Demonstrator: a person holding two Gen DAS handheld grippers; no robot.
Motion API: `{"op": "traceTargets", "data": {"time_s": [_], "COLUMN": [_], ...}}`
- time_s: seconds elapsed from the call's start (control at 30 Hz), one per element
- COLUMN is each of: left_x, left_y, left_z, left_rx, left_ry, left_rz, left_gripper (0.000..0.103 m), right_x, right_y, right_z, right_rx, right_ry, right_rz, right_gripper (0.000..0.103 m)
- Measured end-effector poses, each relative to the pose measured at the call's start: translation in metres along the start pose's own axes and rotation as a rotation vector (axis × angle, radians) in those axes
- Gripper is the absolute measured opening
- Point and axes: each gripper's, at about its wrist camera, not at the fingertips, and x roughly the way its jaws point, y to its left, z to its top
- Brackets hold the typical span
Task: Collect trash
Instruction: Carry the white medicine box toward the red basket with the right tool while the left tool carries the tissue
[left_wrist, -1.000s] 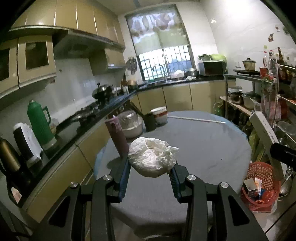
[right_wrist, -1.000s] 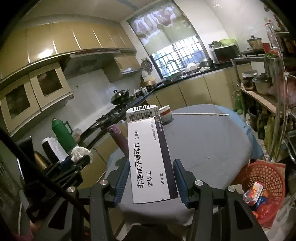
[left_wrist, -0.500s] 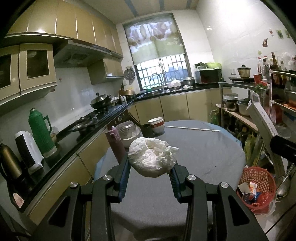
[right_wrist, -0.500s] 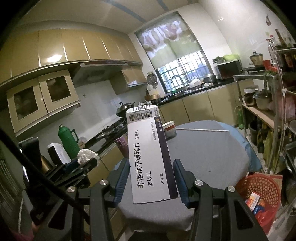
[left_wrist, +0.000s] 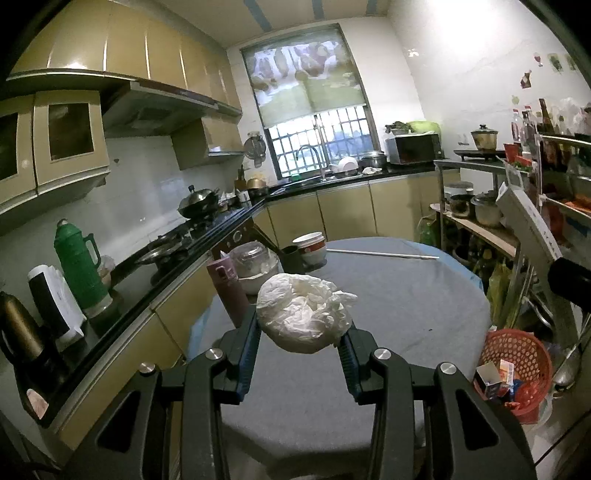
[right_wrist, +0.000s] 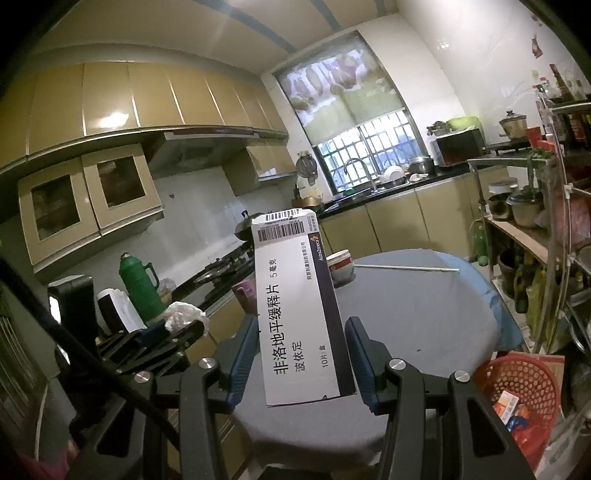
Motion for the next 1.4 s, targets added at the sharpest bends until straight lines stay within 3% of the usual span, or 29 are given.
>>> {"op": "traceTargets", "data": {"time_s": [0.67,1.03,1.4], "left_x": [0.032,0.035,0.060], "left_y": [-0.006,-0.015,-0.039], "left_z": [0.006,0.007,0.014], "left_rx": [0.041,0.043,0.068], "left_ry": [0.055,0.066,0.109], "left_rz": [0.011,-0.033,-0.064], "left_gripper": [0.042,0.042,0.042], "right_x": [0.026,0.019,0.034], "right_y": [-0.025,-0.018,-0.047], "right_z": [0.006,0.009,0.006], "right_rx": [0.055,0.045,0.089], "right_ry": [0.022,0.007,0.044], "right_rz": [0.009,-0.026,-0.051], "right_gripper": [0.051,0.051,0.051]}}
